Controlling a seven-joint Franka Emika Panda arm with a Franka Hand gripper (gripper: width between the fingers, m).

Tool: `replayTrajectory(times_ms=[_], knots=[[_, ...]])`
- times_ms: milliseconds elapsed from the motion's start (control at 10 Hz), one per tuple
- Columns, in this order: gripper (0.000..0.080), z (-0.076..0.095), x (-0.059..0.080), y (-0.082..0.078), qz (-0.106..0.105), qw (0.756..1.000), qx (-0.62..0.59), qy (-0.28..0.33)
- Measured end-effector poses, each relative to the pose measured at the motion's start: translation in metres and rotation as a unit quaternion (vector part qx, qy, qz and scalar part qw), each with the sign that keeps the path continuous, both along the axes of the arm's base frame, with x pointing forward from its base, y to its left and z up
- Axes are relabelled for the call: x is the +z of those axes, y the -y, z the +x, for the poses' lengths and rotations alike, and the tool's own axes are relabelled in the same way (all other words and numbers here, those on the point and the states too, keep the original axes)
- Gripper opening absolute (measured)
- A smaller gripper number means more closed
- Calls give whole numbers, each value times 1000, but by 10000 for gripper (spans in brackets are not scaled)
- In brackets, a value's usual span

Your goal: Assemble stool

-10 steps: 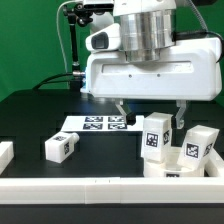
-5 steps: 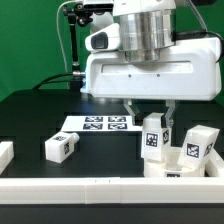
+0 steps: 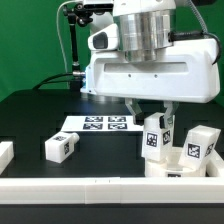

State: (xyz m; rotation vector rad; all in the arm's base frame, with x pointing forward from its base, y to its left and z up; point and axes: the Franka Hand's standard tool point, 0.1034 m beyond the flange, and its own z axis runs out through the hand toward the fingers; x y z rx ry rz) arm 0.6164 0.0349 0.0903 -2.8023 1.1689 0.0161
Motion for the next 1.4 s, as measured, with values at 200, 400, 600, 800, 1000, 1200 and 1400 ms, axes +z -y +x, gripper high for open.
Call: replayTrajectory(times_ms=[200, 400, 600, 800, 1000, 1200, 1400], knots=[[337, 0, 0, -1, 4, 995, -100, -9], [337, 1, 0, -3, 11, 982, -190, -16], [337, 1, -1, -3, 14, 959, -281, -22], [337, 0, -1, -3, 25, 924, -380, -33], [337, 0, -1, -8, 33, 882, -468, -44], [337, 0, -1, -12, 39, 845, -530, -53], [337, 1, -1, -13, 45, 802, -593, -63]])
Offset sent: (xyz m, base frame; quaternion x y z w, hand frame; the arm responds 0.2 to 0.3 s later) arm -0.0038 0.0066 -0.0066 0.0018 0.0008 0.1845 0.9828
